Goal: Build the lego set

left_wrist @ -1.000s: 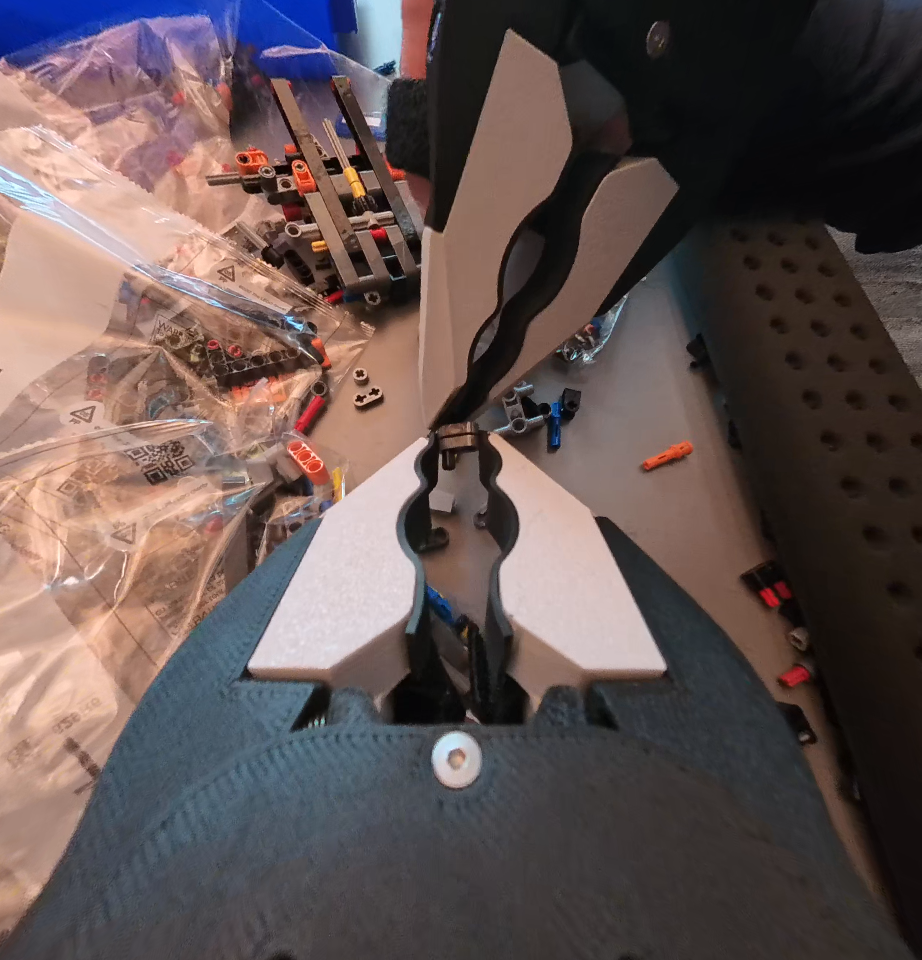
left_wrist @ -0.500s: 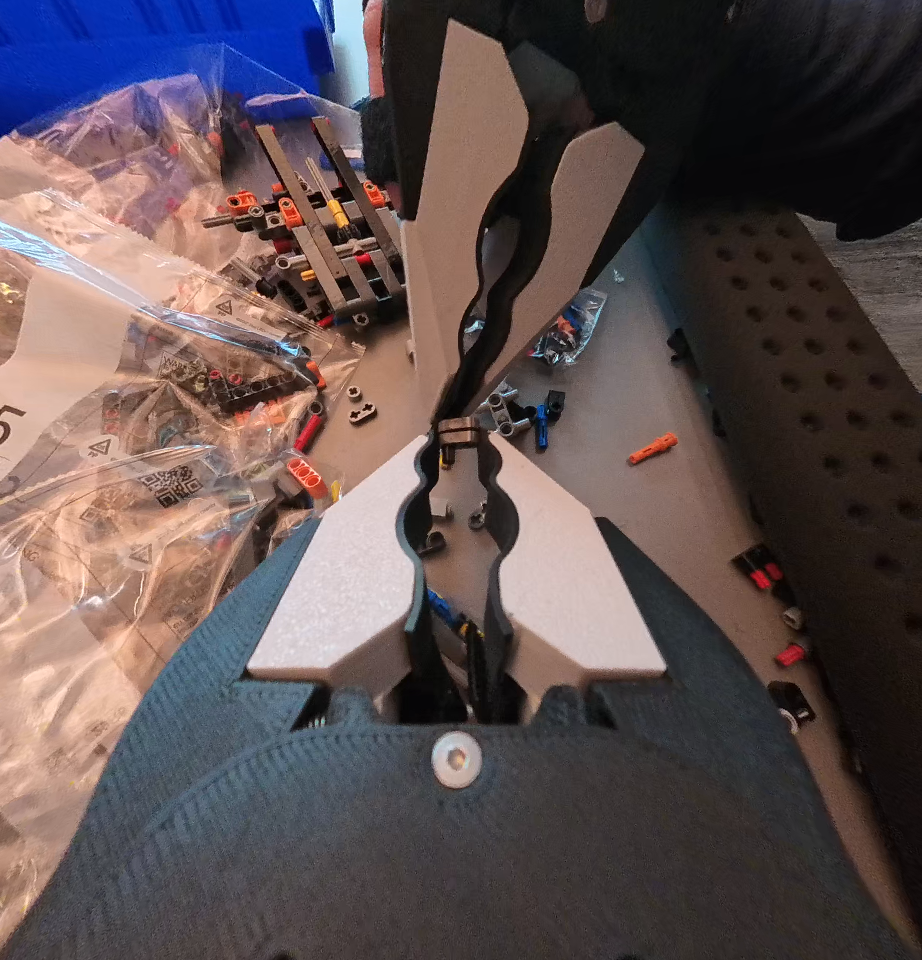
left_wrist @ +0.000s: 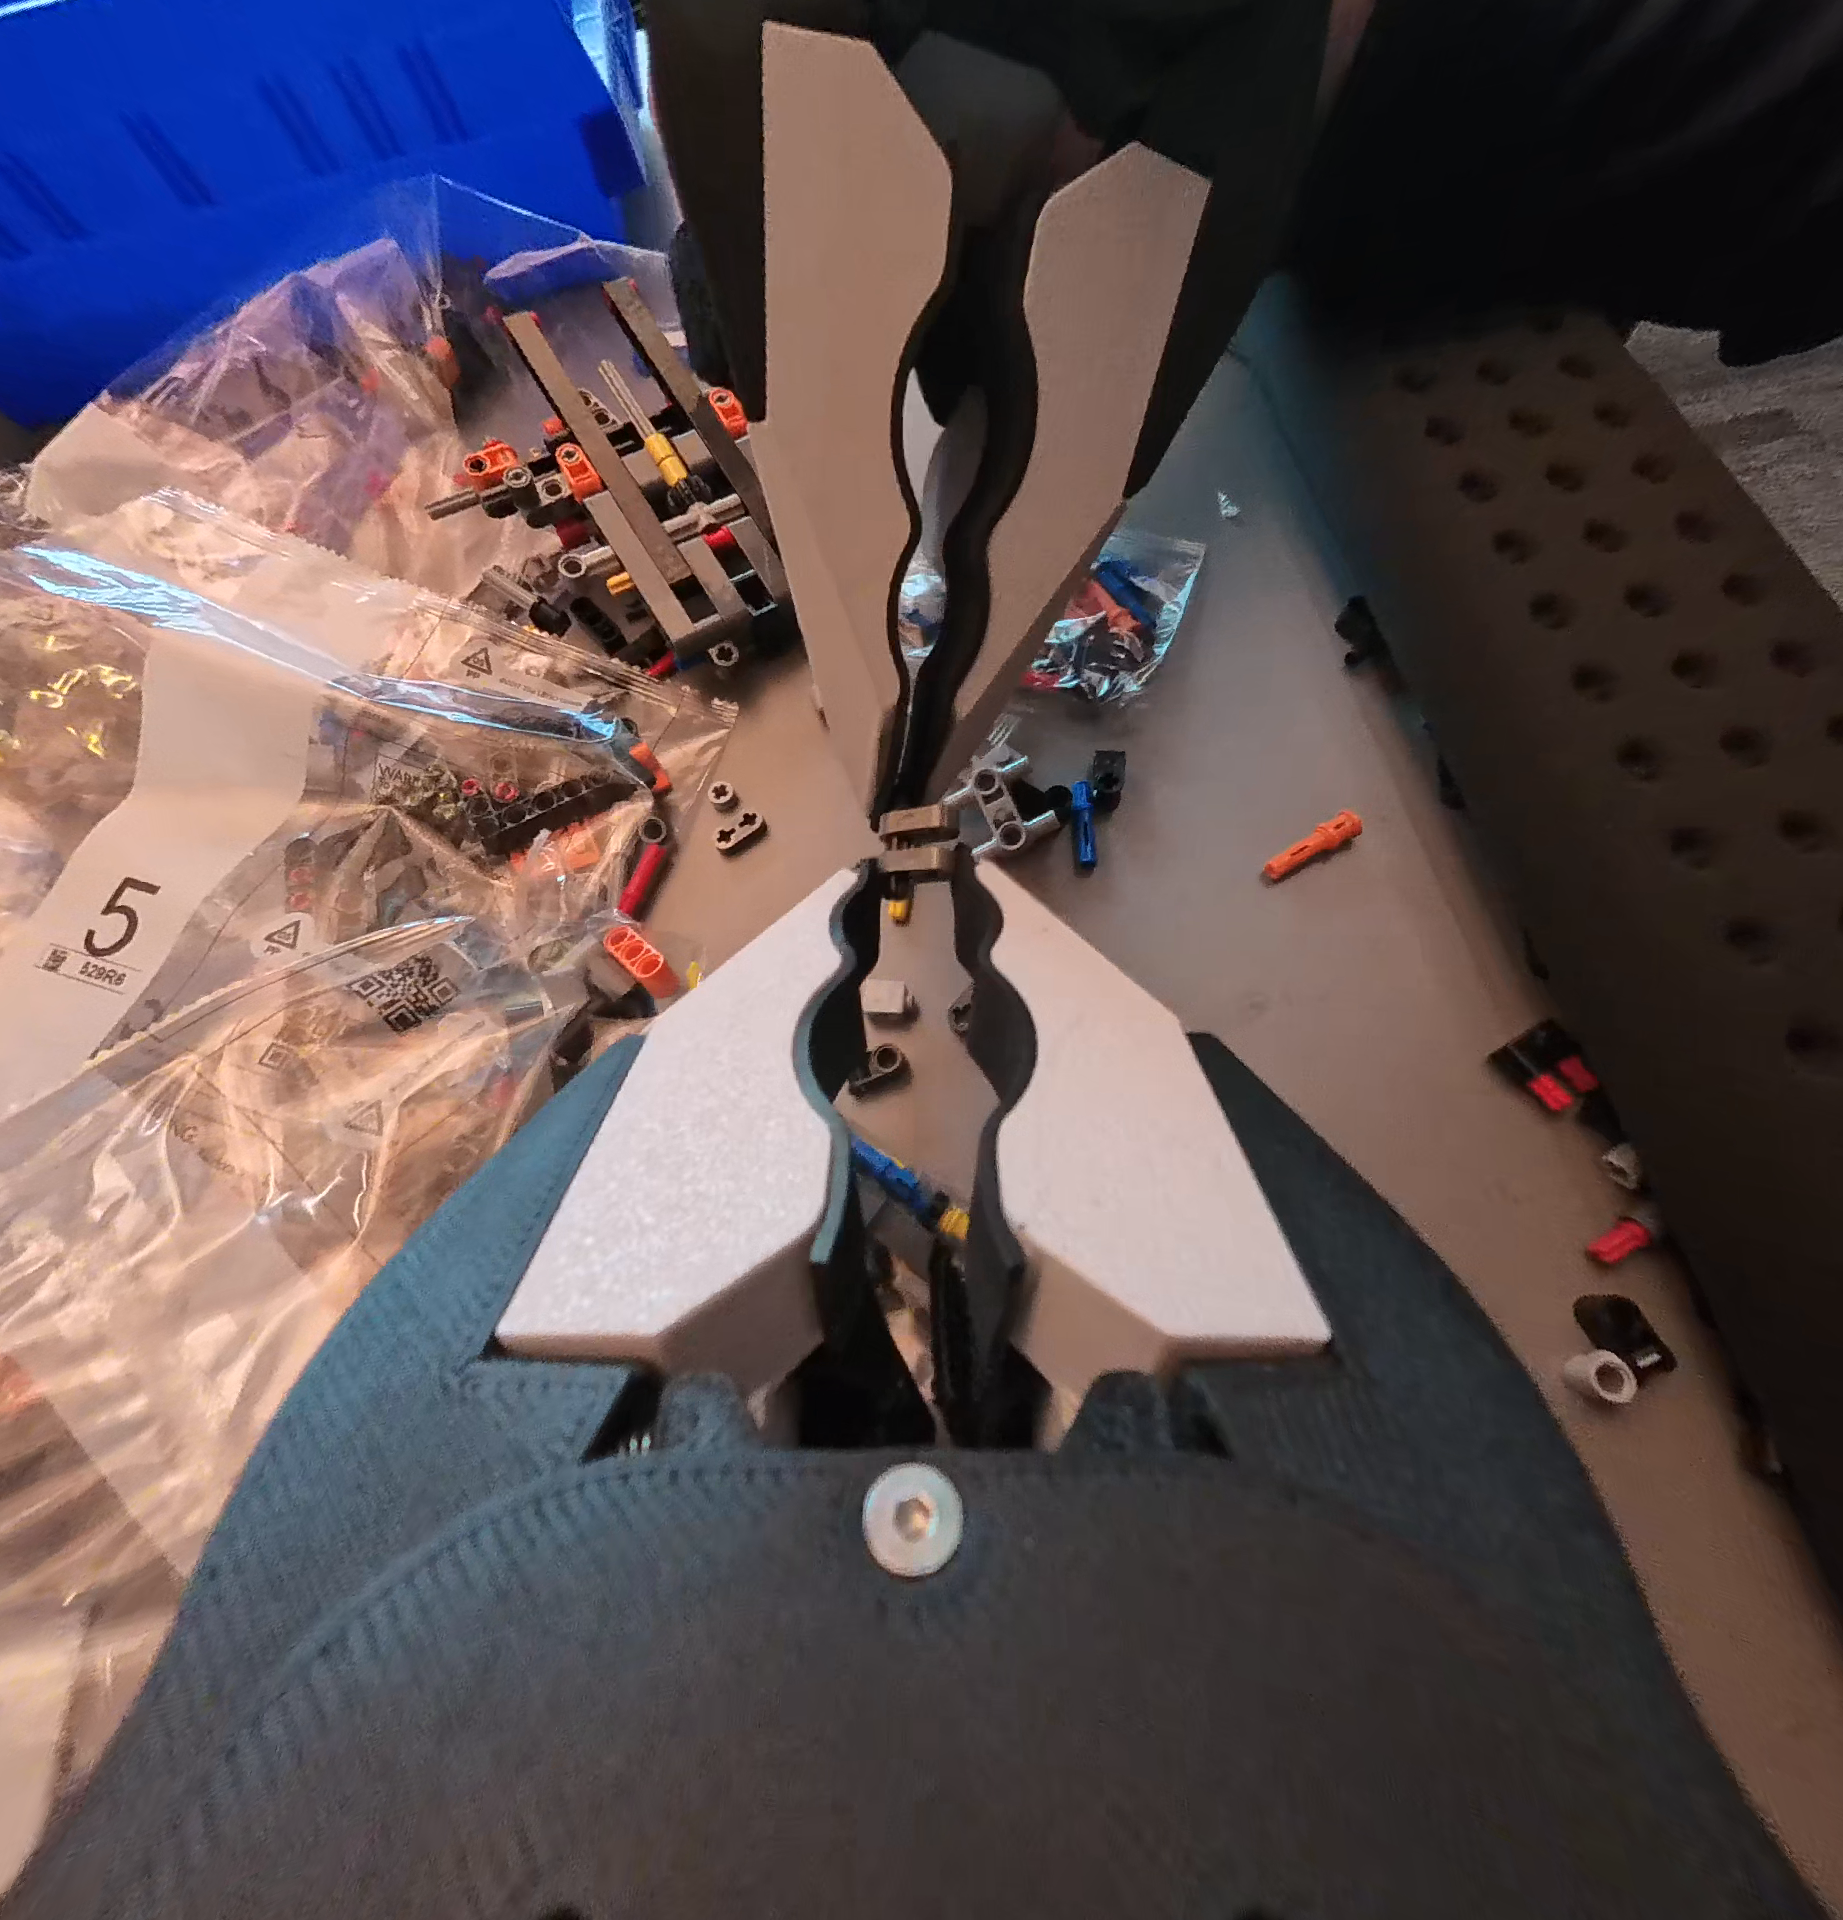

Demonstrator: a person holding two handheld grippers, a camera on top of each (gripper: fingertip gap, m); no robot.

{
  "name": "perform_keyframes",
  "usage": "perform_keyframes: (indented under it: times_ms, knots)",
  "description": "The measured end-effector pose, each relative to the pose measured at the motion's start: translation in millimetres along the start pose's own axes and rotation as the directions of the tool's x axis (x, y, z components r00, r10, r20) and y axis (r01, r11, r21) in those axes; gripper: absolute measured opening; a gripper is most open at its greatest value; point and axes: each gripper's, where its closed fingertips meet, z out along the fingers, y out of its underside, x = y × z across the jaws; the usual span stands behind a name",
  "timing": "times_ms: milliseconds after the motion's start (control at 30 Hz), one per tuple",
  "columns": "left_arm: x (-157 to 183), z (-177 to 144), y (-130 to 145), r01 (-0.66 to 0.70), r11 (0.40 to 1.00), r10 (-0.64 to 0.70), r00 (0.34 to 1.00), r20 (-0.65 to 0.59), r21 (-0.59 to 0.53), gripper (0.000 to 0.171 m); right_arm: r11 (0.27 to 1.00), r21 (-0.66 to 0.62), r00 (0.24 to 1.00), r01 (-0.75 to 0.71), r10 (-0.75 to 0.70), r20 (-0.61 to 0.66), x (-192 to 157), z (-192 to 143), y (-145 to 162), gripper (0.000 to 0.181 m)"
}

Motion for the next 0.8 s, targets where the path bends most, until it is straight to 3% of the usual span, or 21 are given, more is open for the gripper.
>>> perform_keyframes:
  times_ms: [33, 67, 100, 133, 200, 267, 367, 567, 800]
  knots:
    - [0.1, -0.2, 1.2, -0.001, 1.000, 0.001, 1.000, -0.002, -0.006, 0.013, 1.000, -0.007, 1.000, 0.000, 0.000, 0.003, -0.3, 0.2, 1.3, 0.001]
    - [-1.2, -1.8, 7.6, -0.007, 0.999, 0.007, 1.000, 0.004, -0.038, 0.000, 0.999, -0.042, 1.000, -0.001, 0.000, -0.013, 2.9, -0.7, 9.1, 0.000]
    - [-13.2, -6.4, 29.4, -0.028, 0.989, 0.039, 0.997, 0.069, -0.144, 0.000, 0.995, -0.099, 0.998, -0.017, 0.012, -0.055, 12.2, -4.9, 25.1, 0.001]
    - [-19.3, -13.8, 42.1, 0.000, 0.986, 0.014, 0.996, 0.086, -0.167, 0.000, 0.996, -0.053, 0.997, -0.066, 0.063, -0.044, 15.2, -11.1, 27.7, 0.001]
    - [-14.7, -25.4, 6.4, 0.100, 0.994, -0.100, 0.995, 0.005, 0.051, 0.000, 0.992, 0.076, 0.995, -0.104, 0.104, 0.007, 12.4, -20.8, 9.9, 0.001]
    - [-9.9, -17.7, 3.9, -0.004, 1.000, 0.005, 1.000, 0.031, -0.025, 0.000, 0.995, 0.050, 0.996, -0.084, 0.084, 0.001, 10.6, -14.5, 9.9, 0.001]
    - [-2.7, -0.7, 13.1, 0.013, 1.000, -0.013, 1.000, 0.006, -0.023, 0.007, 0.994, 0.093, 0.998, -0.065, 0.065, 0.004, 8.8, -12.9, 2.6, 0.001]
    - [-1.8, 4.4, -5.4, 0.042, 0.997, -0.042, 0.999, -0.005, 0.064, 0.023, 0.996, 0.086, 1.000, -0.012, 0.012, -0.006, 5.0, -4.7, -0.5, 0.001]
    - [-2.1, 13.2, -5.0, 0.054, 0.996, -0.054, 0.999, -0.003, 0.066, 0.013, 0.996, 0.085, 1.000, 0.008, -0.006, -0.022, 5.3, -2.0, -1.9, 0.001]
